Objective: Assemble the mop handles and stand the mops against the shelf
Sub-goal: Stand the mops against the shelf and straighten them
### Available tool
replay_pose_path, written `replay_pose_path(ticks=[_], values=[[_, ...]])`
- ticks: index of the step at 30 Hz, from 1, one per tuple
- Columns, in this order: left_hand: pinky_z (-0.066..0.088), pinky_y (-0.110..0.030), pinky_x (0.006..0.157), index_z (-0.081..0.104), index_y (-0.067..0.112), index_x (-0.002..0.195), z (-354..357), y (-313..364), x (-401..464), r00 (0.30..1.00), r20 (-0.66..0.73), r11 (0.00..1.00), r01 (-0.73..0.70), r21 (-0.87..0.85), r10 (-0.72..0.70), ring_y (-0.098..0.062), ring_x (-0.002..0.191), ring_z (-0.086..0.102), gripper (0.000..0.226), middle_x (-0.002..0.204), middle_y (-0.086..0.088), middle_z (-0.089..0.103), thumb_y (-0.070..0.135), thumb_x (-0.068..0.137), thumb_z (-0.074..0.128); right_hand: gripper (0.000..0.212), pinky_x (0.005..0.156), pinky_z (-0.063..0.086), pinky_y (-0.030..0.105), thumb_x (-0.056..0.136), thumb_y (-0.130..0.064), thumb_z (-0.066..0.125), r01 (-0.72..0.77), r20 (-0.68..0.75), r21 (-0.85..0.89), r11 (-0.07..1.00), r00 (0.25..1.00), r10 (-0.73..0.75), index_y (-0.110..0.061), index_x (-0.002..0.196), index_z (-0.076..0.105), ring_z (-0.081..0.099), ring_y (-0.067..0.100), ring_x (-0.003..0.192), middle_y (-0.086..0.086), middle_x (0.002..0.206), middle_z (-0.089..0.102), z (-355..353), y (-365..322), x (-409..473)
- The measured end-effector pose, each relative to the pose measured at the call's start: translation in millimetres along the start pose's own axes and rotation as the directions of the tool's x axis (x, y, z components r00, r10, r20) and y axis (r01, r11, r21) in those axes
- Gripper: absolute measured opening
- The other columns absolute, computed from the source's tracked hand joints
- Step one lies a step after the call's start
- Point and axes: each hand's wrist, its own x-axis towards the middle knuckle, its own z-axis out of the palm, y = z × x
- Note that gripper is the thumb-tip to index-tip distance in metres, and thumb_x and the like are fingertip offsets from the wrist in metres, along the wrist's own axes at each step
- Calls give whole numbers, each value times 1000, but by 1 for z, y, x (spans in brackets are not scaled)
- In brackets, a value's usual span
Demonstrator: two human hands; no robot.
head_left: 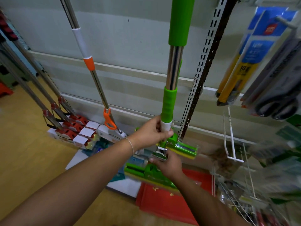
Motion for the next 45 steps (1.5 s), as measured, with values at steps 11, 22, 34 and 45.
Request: replay_pose_path(ticks=[11, 22, 34, 45], values=[[51, -32, 69, 49, 24, 97, -5, -1, 41, 975, -52, 913, -184, 363, 217, -17, 75, 64, 17, 83, -1, 67, 36, 91, 59, 57, 75, 59, 40, 57, -56, 87, -190, -22, 90, 978, 981, 192, -21, 101, 77, 73, 20, 85, 1, 92, 78, -11, -10, 44], [33, -10, 51, 48, 19, 101, -20, 1, 87, 971, 22, 885, -225, 408, 237, -1, 62, 52, 24, 70, 15, 54, 36, 91, 61, 56, 67, 51, 28, 53, -60, 88, -370, -65, 33, 929, 926, 371, -20, 91, 74, 70, 19, 85, 0, 86, 75, -19, -27, 92], [37, -26, 64, 49, 17, 110, -18, 23, 128, 988, 10, 909, -144, 391, 152, -17, 84, 57, 30, 93, 0, 61, 40, 92, 58, 91, 51, 45, 19, 55, -44, 94, -414, 3, 115, 903, 909, 417, -10, 132, 58, 68, 13, 70, 7, 106, 74, -42, -33, 127], [38, -26, 72, 50, 15, 114, -18, 26, 134, 989, -3, 915, -133, 381, 145, -19, 90, 56, 33, 98, -2, 60, 36, 92, 59, 71, 86, 57, 44, 50, -49, 93, -372, 13, 151, 916, 927, 375, -13, 107, 71, 71, 24, 95, 6, 102, 75, -42, -25, 137]])
